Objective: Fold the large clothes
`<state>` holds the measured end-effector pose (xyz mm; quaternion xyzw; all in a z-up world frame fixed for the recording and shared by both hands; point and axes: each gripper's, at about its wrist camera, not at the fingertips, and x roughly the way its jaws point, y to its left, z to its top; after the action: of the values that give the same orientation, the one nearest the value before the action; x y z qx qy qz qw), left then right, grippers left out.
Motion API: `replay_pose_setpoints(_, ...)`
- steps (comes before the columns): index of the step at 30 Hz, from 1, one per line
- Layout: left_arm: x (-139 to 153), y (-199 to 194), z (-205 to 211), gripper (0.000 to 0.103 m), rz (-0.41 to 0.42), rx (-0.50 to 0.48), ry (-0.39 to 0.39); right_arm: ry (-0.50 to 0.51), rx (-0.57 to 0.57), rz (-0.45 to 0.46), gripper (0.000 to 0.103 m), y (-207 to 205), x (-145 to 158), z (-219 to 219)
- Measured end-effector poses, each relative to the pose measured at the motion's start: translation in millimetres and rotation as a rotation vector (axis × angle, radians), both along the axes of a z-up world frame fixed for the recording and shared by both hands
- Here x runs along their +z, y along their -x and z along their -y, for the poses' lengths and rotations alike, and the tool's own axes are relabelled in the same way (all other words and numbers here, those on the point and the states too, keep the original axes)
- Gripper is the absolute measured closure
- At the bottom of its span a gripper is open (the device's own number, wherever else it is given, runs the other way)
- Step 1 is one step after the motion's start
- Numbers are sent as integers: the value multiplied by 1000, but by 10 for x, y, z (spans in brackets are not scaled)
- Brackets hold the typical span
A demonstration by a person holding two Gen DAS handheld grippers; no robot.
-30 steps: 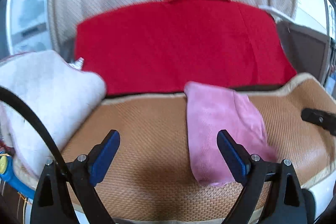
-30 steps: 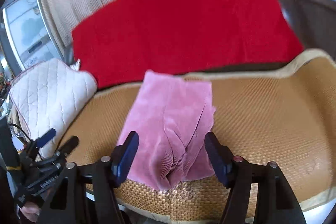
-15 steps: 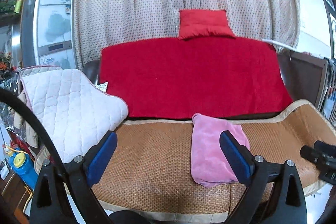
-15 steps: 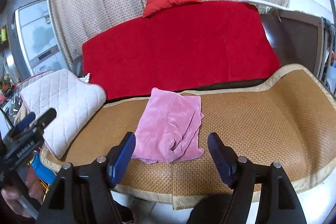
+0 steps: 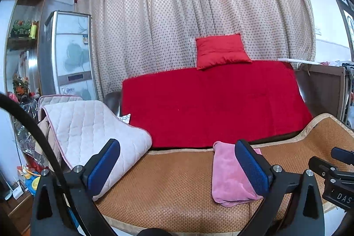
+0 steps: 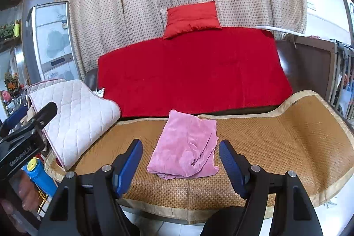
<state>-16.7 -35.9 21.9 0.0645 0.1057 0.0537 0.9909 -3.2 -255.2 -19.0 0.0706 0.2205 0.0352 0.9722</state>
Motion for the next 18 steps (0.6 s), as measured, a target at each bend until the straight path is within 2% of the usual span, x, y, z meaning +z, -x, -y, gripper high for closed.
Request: replay_pose_setpoints(18,-60,35,29,0,-21,2,-35,-5,-12,-38,28,-8,-37,-86)
